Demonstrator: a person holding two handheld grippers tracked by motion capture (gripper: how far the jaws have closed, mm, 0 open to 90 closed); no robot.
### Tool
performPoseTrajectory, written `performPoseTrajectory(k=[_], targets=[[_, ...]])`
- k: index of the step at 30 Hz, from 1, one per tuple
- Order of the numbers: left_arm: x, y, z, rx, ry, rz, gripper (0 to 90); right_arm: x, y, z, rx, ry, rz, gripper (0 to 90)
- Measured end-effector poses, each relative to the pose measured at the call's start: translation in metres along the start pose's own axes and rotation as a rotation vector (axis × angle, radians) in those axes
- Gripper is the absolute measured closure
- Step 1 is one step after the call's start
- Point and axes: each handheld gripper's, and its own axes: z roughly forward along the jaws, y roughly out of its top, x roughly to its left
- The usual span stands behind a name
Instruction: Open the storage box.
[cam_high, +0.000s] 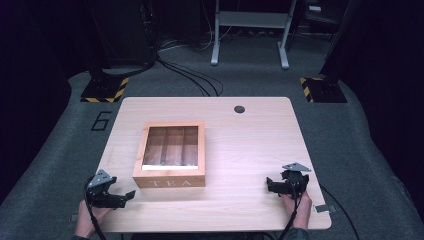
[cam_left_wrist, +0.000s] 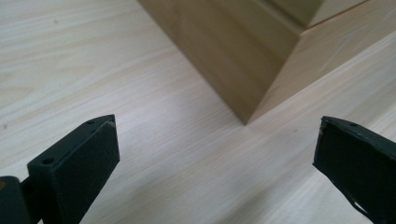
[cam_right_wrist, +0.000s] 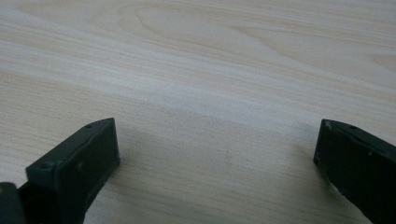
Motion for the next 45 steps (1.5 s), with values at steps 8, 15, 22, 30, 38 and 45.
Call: performPoseTrajectory(k=[8, 15, 22, 30, 38, 45], targets=[[-0.007, 0.010, -0.006, -0.055, -0.050, 0.023, 12.4, 0.000, 0.000, 0.000, 0.000, 0.000, 0.000, 0.0], [-0.010, 0.013, -0.014, -0.110, -0.067, 0.038, 56.9, 0.000, 0.000, 0.000, 0.000, 0.001, 0.000, 0.0], [-0.013, 0.015, -0.015, -0.102, -0.074, 0.061, 82.9, 0.000, 0.000, 0.000, 0.000, 0.001, 0.000, 0.0], [-0.013, 0.014, -0.016, -0.123, -0.089, 0.033, 89.8, 0.000, 0.000, 0.000, 0.000, 0.001, 0.000, 0.0], [-0.011, 0.014, -0.015, -0.138, -0.115, 0.017, 89.8, -0.001, 0.000, 0.000, 0.002, 0.000, -0.008, 0.0], [-0.009, 0.011, -0.014, -0.157, -0.126, 0.012, 89.8, 0.000, 0.000, 0.000, 0.000, 0.001, 0.000, 0.0]])
